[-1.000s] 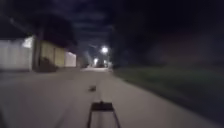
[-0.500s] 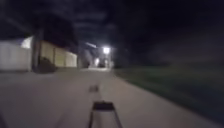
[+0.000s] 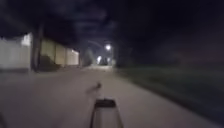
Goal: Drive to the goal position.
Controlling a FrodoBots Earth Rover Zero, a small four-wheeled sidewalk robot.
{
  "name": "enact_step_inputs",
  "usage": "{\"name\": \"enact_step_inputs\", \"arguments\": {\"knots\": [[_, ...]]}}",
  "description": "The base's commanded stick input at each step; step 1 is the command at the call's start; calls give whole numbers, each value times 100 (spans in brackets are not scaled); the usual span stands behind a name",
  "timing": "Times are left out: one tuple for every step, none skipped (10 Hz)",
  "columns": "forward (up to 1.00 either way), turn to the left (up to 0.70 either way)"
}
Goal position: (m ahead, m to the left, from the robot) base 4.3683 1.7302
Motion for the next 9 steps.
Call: {"name": "enact_step_inputs", "arguments": {"knots": [[70,0],[70,0],[70,0],[70,0],[70,0],[70,0],[70,0],[70,0],[70,0]]}}
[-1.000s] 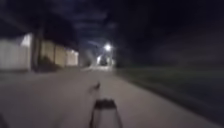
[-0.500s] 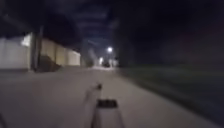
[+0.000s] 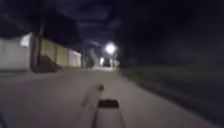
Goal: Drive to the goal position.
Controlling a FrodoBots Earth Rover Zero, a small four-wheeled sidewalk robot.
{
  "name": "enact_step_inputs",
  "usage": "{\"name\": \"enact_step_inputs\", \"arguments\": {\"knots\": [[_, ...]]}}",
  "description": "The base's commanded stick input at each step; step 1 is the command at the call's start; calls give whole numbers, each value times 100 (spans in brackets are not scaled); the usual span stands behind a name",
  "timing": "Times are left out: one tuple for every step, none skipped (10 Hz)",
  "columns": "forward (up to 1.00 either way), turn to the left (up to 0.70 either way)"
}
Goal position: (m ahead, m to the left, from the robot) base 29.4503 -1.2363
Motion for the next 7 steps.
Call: {"name": "enact_step_inputs", "arguments": {"knots": [[70,0],[70,0],[70,0],[70,0],[70,0],[70,0],[70,0]]}}
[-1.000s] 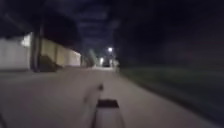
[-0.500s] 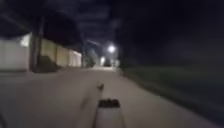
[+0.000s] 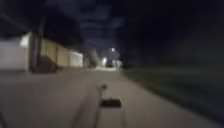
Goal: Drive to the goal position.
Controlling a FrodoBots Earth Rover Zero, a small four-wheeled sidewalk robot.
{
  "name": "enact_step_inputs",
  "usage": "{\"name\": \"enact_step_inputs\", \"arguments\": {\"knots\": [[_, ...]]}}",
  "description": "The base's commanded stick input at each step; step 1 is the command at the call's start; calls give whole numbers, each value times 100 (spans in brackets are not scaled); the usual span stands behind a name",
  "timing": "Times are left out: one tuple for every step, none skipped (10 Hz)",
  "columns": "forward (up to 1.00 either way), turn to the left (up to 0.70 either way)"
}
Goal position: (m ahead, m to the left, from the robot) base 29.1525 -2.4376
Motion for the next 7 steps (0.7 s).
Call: {"name": "enact_step_inputs", "arguments": {"knots": [[70,0],[70,0],[70,0],[70,0],[70,0],[70,0],[70,0]]}}
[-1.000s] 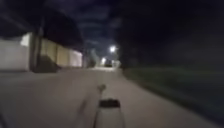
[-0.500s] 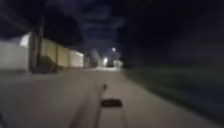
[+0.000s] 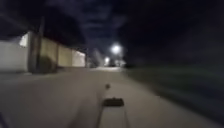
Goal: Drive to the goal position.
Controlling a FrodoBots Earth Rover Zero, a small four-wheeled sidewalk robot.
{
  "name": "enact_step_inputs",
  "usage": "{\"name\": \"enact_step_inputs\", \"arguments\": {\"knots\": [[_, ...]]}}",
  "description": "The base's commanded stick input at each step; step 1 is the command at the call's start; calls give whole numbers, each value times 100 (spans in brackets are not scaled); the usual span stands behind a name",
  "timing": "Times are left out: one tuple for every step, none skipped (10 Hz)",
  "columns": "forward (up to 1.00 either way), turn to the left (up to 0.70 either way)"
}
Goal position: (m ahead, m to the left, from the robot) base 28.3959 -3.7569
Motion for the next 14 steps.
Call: {"name": "enact_step_inputs", "arguments": {"knots": [[70,0],[70,0],[70,0],[70,0],[70,0],[70,0],[70,0],[70,0],[70,0],[70,0],[70,0],[70,0],[70,0],[70,0]]}}
